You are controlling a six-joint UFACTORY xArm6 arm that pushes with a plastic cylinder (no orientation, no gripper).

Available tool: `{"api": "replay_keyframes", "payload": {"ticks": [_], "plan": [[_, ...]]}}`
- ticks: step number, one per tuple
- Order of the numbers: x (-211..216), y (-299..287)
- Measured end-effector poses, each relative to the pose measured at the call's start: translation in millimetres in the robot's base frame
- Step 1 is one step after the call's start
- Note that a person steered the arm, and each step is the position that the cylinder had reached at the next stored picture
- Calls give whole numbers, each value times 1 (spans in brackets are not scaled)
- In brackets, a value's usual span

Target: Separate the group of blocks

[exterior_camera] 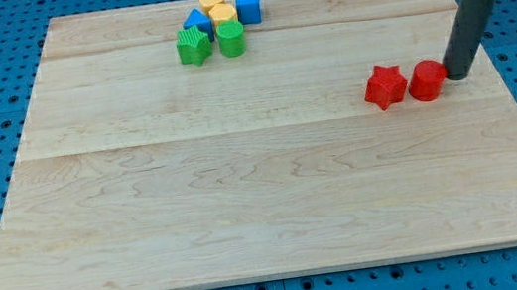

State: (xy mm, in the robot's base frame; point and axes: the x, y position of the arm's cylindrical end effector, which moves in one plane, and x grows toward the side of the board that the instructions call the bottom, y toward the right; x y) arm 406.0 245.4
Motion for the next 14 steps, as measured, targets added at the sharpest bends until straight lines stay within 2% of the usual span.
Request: {"api": "replay_keyframes", "payload": {"ticks": [1,2,4,5,6,7,9,11,12,14], "plan": [[7,10],[-32,32],[-181,-57],[-213,-138],[-212,-242],[-205,-300],[-123,-279],[-88,-333],[-44,-321],[-35,-224]]}}
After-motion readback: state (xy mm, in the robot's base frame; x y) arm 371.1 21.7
